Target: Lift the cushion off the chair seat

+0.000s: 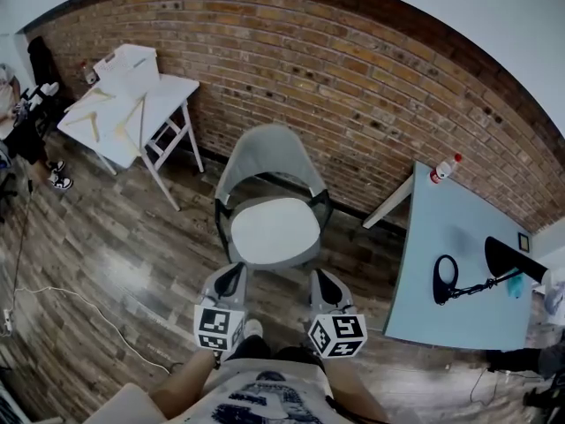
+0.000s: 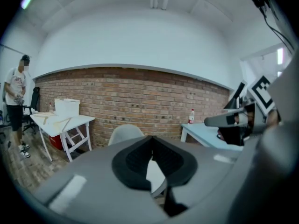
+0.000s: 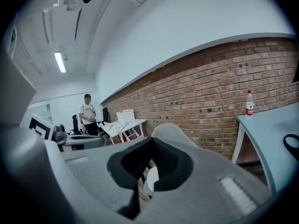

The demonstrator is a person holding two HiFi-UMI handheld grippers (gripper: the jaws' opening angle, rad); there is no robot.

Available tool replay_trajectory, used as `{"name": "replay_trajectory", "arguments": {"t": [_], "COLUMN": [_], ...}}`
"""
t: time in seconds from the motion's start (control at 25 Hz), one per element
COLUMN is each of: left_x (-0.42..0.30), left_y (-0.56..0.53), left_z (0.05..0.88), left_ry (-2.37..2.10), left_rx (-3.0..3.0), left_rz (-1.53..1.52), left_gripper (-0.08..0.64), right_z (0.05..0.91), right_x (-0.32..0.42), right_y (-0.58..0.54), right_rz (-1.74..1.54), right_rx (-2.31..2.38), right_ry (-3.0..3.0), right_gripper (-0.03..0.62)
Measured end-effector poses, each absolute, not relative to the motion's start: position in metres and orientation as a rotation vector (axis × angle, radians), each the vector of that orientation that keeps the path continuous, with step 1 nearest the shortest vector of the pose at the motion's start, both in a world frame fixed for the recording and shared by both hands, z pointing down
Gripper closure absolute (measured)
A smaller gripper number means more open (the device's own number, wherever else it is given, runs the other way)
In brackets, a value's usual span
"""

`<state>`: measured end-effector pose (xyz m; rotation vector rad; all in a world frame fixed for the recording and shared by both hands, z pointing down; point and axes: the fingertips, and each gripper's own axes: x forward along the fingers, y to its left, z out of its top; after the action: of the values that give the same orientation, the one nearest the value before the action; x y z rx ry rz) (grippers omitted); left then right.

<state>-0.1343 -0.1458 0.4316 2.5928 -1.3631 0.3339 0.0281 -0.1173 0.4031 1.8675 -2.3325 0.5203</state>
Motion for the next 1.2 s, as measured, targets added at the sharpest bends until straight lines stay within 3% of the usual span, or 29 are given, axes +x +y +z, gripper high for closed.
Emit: {"name": "replay_trajectory", "arguments": {"t": [0.68, 1.2], "left_x": [-0.136, -0.113], "left_y": [-0.238, -0.328], "left_z": [0.475, 0.578], "left_ry": [-1.360, -1.393], "left_rx": [2.560, 2.476], "left_rz": [0.422, 0.575], "left_gripper": [0.568, 0.568], "right_z": [0.443, 0.546], "right_x": [0.042, 0.096], "right_y": [-0.218, -0.315], "right_rz": [0.565, 0.643], "right_rx": [1.867, 1.924], "right_ry": [-2.297, -2.229], "right_gripper": [0.594, 0.594]}}
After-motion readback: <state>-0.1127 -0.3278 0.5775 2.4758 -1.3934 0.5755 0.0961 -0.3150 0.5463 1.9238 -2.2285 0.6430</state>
